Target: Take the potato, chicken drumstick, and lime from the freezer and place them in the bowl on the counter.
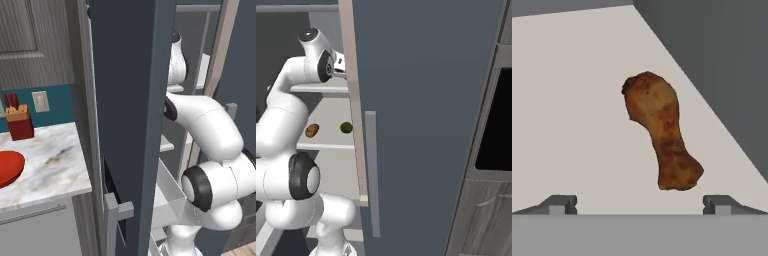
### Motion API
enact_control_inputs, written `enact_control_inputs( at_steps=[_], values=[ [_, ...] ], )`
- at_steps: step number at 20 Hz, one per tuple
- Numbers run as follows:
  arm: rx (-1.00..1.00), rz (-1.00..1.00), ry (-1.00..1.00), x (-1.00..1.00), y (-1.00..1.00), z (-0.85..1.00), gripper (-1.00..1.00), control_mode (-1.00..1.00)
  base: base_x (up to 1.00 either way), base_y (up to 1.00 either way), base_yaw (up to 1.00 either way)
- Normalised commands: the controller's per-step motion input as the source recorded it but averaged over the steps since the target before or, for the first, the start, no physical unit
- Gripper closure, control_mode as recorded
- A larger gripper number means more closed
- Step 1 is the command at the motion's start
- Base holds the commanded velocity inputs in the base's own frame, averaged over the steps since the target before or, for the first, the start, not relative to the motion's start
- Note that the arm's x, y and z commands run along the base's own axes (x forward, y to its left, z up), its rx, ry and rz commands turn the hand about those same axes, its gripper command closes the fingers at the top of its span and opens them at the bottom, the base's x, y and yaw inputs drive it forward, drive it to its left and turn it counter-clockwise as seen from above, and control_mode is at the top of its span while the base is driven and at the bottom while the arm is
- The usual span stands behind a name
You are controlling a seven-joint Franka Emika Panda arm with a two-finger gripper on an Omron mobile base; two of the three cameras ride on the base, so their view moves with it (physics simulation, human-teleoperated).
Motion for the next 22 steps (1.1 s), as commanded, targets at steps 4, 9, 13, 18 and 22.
enact_control_inputs(
  at_steps=[4, 9, 13, 18, 22],
  values=[
    [0.00, 0.00, 0.00, 0.28, 0.00, -0.04, -1.00, -1.00, 0.00, 0.00, 0.00],
    [0.00, 0.00, 0.00, 0.34, 0.00, -0.01, -1.00, -1.00, 0.00, 0.00, 0.00],
    [0.00, 0.00, 0.00, 0.29, 0.00, 0.00, -1.00, -1.00, 0.00, 0.00, 0.00],
    [0.00, 0.00, 0.00, 0.24, 0.00, -0.04, -1.00, -1.00, 0.00, 0.00, 0.00],
    [0.00, 0.04, 0.00, 0.12, 0.00, -0.14, -1.00, -1.00, 0.00, 0.00, 0.00]
  ],
)
